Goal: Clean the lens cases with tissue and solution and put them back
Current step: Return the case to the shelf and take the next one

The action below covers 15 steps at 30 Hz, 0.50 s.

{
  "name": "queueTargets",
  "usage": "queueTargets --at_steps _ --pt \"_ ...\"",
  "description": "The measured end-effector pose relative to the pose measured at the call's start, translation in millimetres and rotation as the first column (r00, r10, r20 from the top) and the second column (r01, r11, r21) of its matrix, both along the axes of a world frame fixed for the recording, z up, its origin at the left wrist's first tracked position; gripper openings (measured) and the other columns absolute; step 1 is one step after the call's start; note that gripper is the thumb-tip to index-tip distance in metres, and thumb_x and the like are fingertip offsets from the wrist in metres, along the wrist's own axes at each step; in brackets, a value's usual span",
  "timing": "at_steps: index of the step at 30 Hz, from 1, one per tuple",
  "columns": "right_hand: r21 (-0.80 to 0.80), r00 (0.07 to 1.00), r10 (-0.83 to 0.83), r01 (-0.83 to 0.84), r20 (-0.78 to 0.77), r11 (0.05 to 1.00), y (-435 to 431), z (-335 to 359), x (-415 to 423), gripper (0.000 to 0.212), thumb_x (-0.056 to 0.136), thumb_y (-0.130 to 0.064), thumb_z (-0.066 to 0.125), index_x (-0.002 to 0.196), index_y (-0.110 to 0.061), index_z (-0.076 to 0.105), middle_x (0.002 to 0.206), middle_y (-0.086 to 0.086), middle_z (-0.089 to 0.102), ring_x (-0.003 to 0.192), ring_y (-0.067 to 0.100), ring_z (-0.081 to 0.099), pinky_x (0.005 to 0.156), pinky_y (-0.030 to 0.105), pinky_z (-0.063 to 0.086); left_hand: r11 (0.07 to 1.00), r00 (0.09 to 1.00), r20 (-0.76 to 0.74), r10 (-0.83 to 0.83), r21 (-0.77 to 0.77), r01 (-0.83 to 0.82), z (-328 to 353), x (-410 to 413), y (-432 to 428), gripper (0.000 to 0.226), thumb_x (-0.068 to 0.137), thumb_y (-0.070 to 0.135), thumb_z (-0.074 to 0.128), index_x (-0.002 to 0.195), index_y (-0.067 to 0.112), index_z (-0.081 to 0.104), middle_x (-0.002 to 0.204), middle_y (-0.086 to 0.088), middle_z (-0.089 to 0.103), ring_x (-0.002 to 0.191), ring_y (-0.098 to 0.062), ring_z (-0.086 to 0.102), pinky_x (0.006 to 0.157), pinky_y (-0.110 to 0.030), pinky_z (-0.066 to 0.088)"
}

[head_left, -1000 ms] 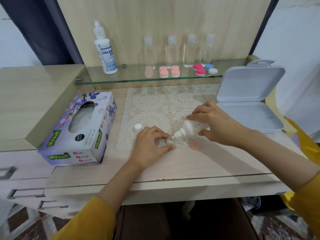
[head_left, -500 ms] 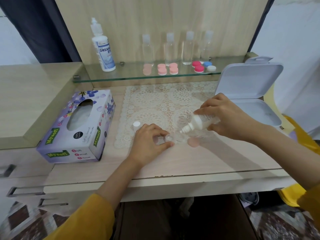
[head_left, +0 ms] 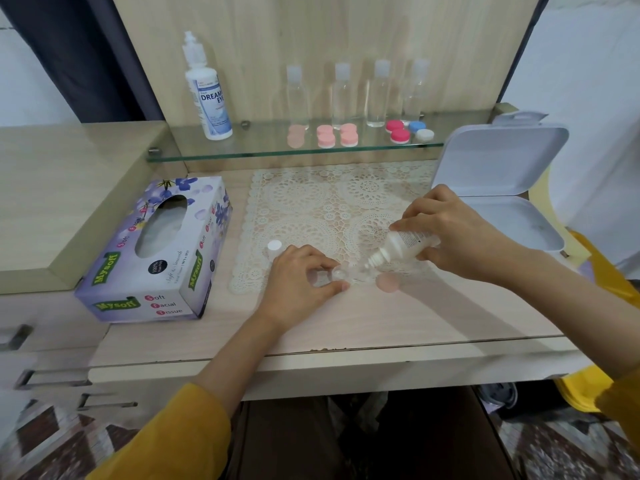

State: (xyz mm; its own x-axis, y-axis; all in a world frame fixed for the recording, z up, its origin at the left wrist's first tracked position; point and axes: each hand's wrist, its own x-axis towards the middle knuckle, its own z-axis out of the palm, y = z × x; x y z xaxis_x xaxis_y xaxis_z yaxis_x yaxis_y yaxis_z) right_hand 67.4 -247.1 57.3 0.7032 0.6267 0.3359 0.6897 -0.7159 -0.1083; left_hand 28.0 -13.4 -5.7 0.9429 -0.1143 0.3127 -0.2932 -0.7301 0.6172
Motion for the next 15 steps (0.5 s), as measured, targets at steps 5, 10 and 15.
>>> queueTargets --at_steps 5,10,15 --pt "0.001 1.0 0.005 -0.005 0.014 1.0 -0.5 -1.2 0.8 0.057 0.049 0.005 0.084 0.102 -0.009 0.07 0.09 0.007 0.065 0.081 0.024 0.038 0.068 0.035 0.036 1.0 1.0 -0.003 -0.002 0.0 0.002 -0.3 0.0 0.0 0.027 0.068 0.036 0.078 0.09 0.022 0.072 0.089 0.009 0.062 0.085 -0.008 0.048 0.077 -0.01 0.031" --pt "-0.025 0.999 0.02 -0.019 0.037 1.0 -1.1 -1.6 1.6 0.056 0.046 0.005 0.085 0.099 -0.008 0.071 0.087 0.009 0.066 0.078 0.033 0.047 0.065 0.035 0.038 1.0 1.0 -0.008 -0.001 -0.015 0.001 -0.1 -0.5 -0.1 0.026 0.067 0.034 0.079 0.089 0.022 0.072 0.089 0.006 0.063 0.087 -0.011 0.05 0.08 -0.017 0.034" --pt "-0.015 1.0 0.008 -0.008 0.028 1.0 0.3 -1.9 1.2 0.054 0.049 0.004 0.084 0.1 -0.008 0.071 0.088 0.009 0.066 0.079 0.032 0.045 0.067 0.035 0.036 1.0 1.0 -0.006 -0.003 -0.021 0.003 0.5 -0.9 -0.1 0.025 0.067 0.033 0.079 0.088 0.022 0.073 0.089 0.006 0.063 0.086 -0.012 0.05 0.078 -0.015 0.033"
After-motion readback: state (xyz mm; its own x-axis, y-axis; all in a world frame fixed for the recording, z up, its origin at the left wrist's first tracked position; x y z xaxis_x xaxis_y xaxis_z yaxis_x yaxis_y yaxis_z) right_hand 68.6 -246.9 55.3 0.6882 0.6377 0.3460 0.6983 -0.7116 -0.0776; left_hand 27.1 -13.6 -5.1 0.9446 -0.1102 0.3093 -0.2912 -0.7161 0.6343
